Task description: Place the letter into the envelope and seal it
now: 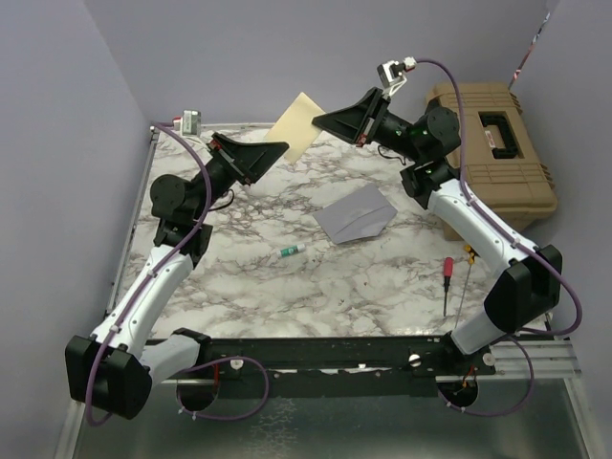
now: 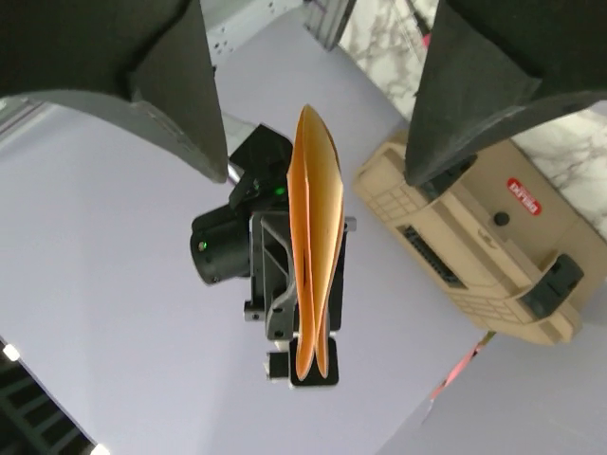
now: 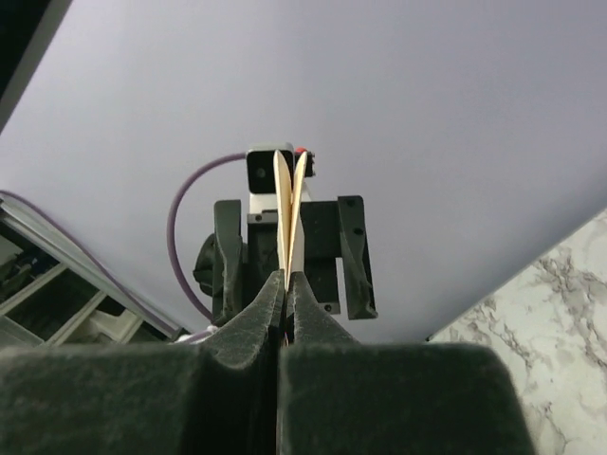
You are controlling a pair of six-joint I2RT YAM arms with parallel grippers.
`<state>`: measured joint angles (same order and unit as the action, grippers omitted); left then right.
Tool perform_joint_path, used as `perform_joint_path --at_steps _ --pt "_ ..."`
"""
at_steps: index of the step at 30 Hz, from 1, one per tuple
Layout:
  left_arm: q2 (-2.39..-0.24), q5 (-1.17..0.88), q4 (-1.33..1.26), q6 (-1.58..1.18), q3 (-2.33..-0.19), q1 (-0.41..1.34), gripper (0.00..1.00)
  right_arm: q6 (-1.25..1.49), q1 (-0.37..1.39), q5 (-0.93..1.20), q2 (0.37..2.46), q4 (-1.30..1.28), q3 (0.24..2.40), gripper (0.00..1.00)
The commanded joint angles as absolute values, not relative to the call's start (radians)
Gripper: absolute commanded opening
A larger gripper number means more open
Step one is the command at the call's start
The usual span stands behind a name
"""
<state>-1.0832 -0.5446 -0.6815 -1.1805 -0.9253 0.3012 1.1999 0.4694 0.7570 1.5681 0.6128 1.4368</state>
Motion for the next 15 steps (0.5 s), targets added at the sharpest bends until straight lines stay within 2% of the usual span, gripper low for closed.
perform_joint_path --at_steps 1,6,15 --pt "-1.089 -0.454 -0.691 -1.191 -0.939 0.335 0.79 1.27 0.468 0.644 1.537 0.716 1.407 0.0" --pt "-1.109 -0.353 -0.737 -1.223 -0.92 0.39 0.73 1.244 0.481 0.538 1.511 0.673 1.394 0.0" --pt "-1.153 -0.321 -0.806 -1.257 -0.913 0.428 0.39 1.288 0.497 0.479 1.509 0.674 1.358 0.0"
